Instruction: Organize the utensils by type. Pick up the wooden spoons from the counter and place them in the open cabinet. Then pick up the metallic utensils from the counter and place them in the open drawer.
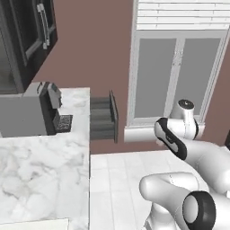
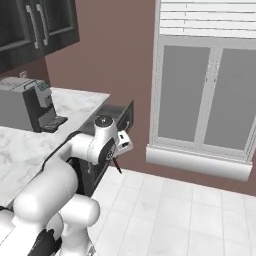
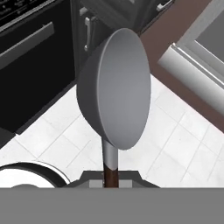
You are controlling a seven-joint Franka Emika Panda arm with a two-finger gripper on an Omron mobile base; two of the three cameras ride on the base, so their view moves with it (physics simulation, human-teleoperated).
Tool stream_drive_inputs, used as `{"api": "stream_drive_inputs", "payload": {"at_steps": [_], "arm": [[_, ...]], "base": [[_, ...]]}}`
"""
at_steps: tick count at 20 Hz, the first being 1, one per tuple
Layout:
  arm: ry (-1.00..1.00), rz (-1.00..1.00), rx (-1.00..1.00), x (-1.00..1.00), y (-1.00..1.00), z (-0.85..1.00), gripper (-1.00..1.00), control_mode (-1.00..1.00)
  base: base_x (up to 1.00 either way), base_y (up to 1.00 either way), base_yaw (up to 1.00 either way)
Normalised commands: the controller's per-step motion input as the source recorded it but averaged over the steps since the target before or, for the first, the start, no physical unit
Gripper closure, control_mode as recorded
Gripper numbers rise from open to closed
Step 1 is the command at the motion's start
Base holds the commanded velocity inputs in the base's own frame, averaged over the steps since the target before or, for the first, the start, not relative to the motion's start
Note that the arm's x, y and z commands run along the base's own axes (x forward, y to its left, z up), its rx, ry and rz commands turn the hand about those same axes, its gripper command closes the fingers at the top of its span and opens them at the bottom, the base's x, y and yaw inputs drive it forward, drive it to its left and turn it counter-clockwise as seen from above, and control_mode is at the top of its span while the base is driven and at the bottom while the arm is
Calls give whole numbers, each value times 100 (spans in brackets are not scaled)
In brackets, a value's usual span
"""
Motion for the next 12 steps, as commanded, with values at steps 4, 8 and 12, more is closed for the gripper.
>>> {"api": "stream_drive_inputs", "payload": {"at_steps": [4,8,12], "arm": [[0,0,0,0,0,0,100,100],[0,0,0,0,0,0,100,100],[0,0,0,0,0,0,100,100]], "base": [[70,39,0],[99,10,0],[92,9,0]]}}
